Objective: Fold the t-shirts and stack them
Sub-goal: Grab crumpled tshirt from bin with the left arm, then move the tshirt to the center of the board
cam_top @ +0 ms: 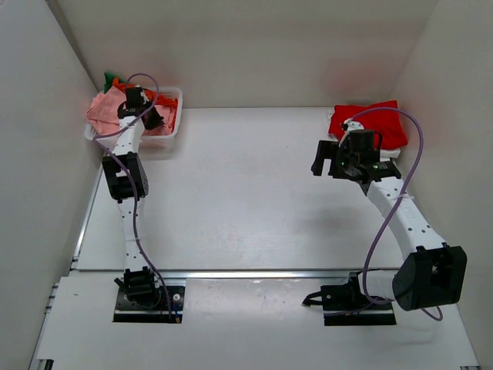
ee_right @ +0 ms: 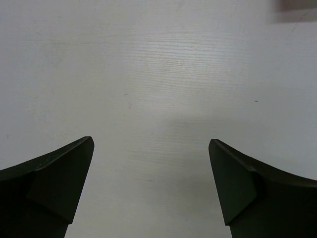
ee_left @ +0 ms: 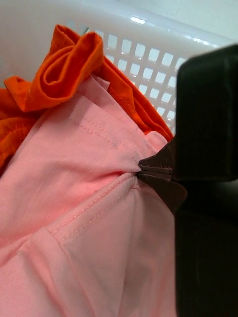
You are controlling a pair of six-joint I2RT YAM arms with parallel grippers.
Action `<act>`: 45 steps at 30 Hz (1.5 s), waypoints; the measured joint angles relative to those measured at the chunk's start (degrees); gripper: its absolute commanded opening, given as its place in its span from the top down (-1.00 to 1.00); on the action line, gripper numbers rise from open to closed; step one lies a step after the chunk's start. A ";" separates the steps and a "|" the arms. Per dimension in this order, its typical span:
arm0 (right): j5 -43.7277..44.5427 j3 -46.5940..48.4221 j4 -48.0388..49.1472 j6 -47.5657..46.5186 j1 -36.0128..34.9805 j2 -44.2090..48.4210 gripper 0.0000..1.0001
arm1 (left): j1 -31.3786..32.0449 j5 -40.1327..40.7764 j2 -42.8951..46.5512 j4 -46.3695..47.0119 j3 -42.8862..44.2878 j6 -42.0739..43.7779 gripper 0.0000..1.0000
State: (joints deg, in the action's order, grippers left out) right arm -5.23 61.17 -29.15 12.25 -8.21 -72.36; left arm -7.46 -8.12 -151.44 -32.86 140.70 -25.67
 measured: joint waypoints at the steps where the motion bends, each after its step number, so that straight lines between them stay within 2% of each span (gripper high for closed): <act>1: -0.07 -0.02 0.00 0.00 -0.02 0.00 -0.98 | 0.02 -0.07 0.02 -0.17 0.17 -0.09 1.00; 7: -0.11 -1.99 0.61 0.42 -0.70 0.83 -1.00 | 0.11 -0.68 5.20 -1.68 -1.38 -0.90 1.00; 12: -0.68 -7.48 2.10 1.31 -1.07 3.65 -0.98 | 2.36 -2.16 26.32 -0.09 -13.00 -2.14 1.00; 15: -0.87 -9.79 2.03 1.55 -1.11 5.57 -0.98 | 8.55 -3.63 40.63 1.20 -13.62 -2.27 1.00; 16: -1.16 -10.27 2.19 1.62 -1.16 6.93 -0.98 | 15.61 -6.12 49.48 2.58 -13.75 -2.21 1.00; 17: -1.38 -10.29 2.21 1.66 -1.16 7.65 -0.98 | 19.37 -7.54 53.18 3.72 -14.62 -2.19 1.00; 20: -2.25 -10.40 2.23 1.73 -0.98 10.32 -0.98 | 25.79 -9.97 65.26 7.28 -26.88 -2.95 1.00; 23: -3.28 -11.37 2.82 1.73 -0.63 13.49 -0.98 | 25.79 -10.88 73.72 11.23 -42.05 -4.96 1.00; 26: -3.89 -13.27 2.78 1.75 -0.17 16.00 -0.98 | 24.15 -10.69 75.47 12.70 -55.87 -6.32 1.00; 30: -5.20 -15.65 2.58 1.68 -0.79 16.15 -0.98 | 21.05 -11.30 70.93 14.10 -71.19 -7.80 1.00; 33: -4.81 -17.29 2.54 1.75 -5.16 14.93 -0.98 | 17.77 -11.61 69.13 13.57 -80.72 -8.46 1.00; 34: -4.61 -17.57 2.56 1.77 -6.32 14.56 -0.98 | 17.49 -11.61 69.09 13.49 -81.35 -8.50 1.00; 35: -4.37 -18.36 2.69 2.43 -8.79 13.57 -0.87 | 17.14 -11.52 69.05 13.46 -82.66 -8.48 1.00; 37: -4.52 -20.09 2.75 3.39 -11.58 11.78 -0.87 | 17.31 -11.43 69.61 14.56 -84.00 -8.39 1.00; 38: -4.66 -21.00 2.62 3.98 -12.44 10.97 -0.64 | 17.33 -11.47 70.16 15.23 -84.67 -8.37 0.55; 39: -4.55 -22.32 2.62 4.48 -13.22 10.27 -0.27 | 17.27 -11.67 71.10 16.87 -86.03 -8.11 0.11; 40: -4.46 -23.50 2.19 4.87 -13.53 9.81 0.00 | 17.11 -12.37 72.30 18.14 -87.62 -7.87 0.07; 41: -4.28 -24.74 1.46 5.64 -13.68 9.68 0.78 | 16.65 -13.81 73.90 19.47 -89.74 -8.46 0.15; 42: -4.17 -25.86 1.18 6.29 -13.68 9.90 1.00 | 16.22 -15.13 75.52 20.96 -91.78 -9.07 0.09; 43: -4.26 -26.62 0.94 7.37 -13.62 10.34 0.95 | 16.02 -16.59 77.55 21.86 -93.96 -9.53 -0.08; 44: -4.31 -27.45 0.81 8.11 -13.18 11.23 0.86 | 16.26 -17.20 79.14 22.45 -95.30 -9.68 -0.13; 45: -4.39 -28.11 0.70 8.72 -12.61 12.44 0.65 | 17.31 -17.73 80.96 22.53 -96.35 -9.75 -0.19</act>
State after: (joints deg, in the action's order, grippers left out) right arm -9.63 33.06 -28.45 20.97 -20.82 -59.92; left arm 9.85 -25.85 -70.48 -10.33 44.36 -35.42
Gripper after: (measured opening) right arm 0.050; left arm 0.529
